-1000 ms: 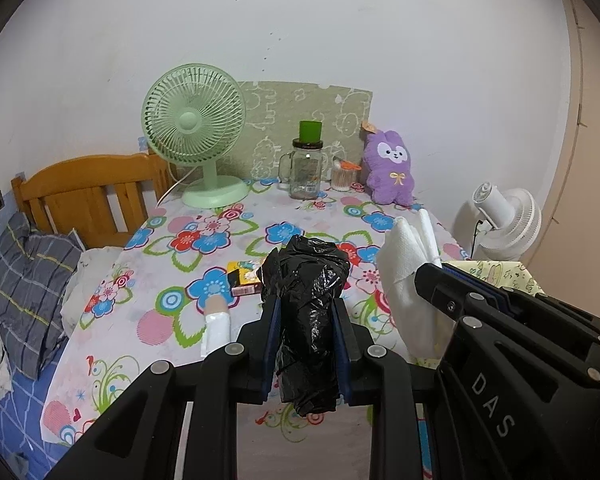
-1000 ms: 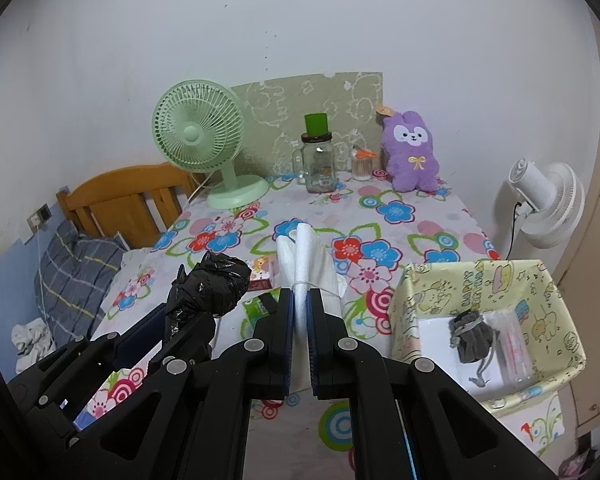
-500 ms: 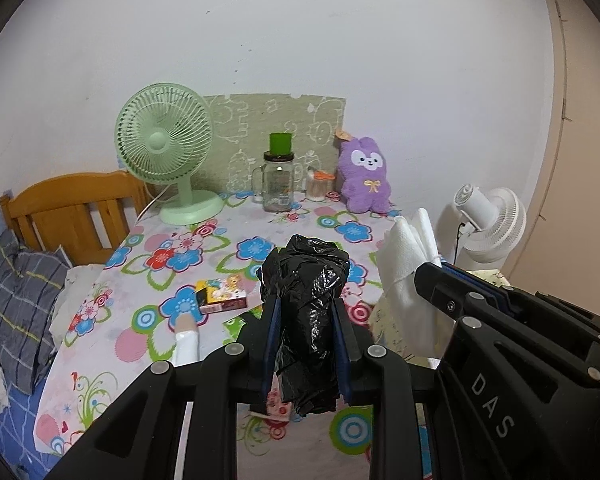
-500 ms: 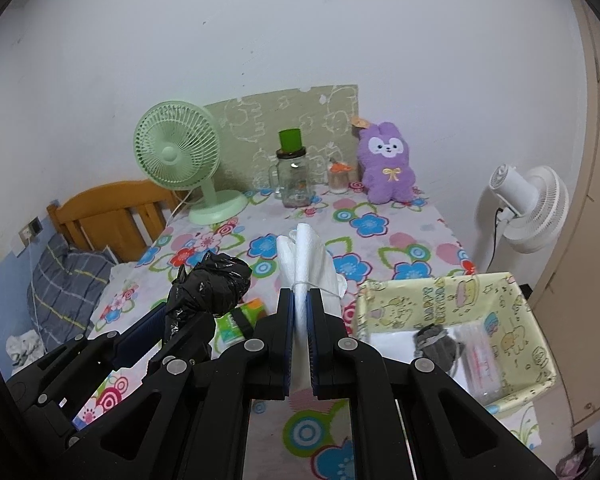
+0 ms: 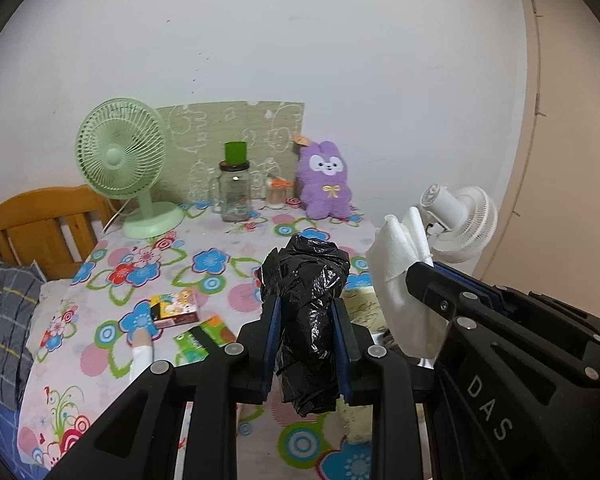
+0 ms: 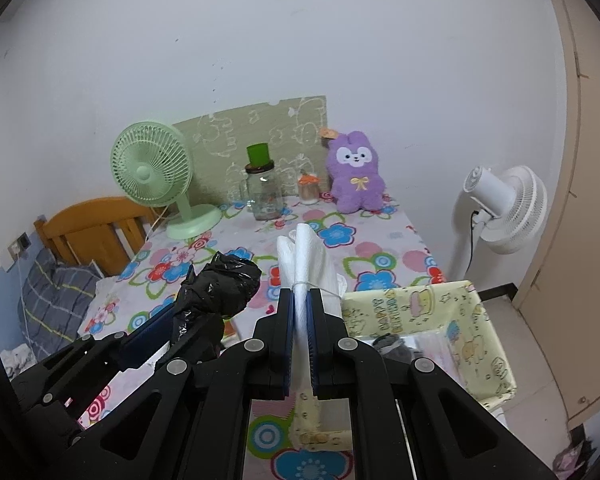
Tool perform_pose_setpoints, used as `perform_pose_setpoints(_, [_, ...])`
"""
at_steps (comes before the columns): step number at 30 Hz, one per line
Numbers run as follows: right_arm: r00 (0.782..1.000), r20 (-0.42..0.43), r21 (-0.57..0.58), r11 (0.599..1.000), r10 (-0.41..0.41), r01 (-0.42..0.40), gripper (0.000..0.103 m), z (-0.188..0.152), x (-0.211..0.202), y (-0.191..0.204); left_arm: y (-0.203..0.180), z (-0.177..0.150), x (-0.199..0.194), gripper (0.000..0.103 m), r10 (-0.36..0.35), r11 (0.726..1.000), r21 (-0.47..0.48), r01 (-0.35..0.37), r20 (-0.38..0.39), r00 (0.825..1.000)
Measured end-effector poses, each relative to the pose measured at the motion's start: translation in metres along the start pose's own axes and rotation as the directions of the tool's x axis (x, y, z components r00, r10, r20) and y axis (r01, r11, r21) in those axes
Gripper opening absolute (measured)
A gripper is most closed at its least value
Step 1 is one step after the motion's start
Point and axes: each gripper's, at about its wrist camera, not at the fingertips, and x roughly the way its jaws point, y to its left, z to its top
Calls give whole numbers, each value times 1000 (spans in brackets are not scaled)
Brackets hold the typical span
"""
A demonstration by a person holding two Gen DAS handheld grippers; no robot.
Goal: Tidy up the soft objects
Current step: 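Carry the black item in the left tool while the right tool carries the white cloth to the box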
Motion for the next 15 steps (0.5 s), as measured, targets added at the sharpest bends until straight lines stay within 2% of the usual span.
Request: perform_pose_setpoints(15, [999, 3, 43, 998, -46, 45, 10, 1, -3, -39, -37, 3, 14, 24, -55, 998, 37, 56, -17, 998])
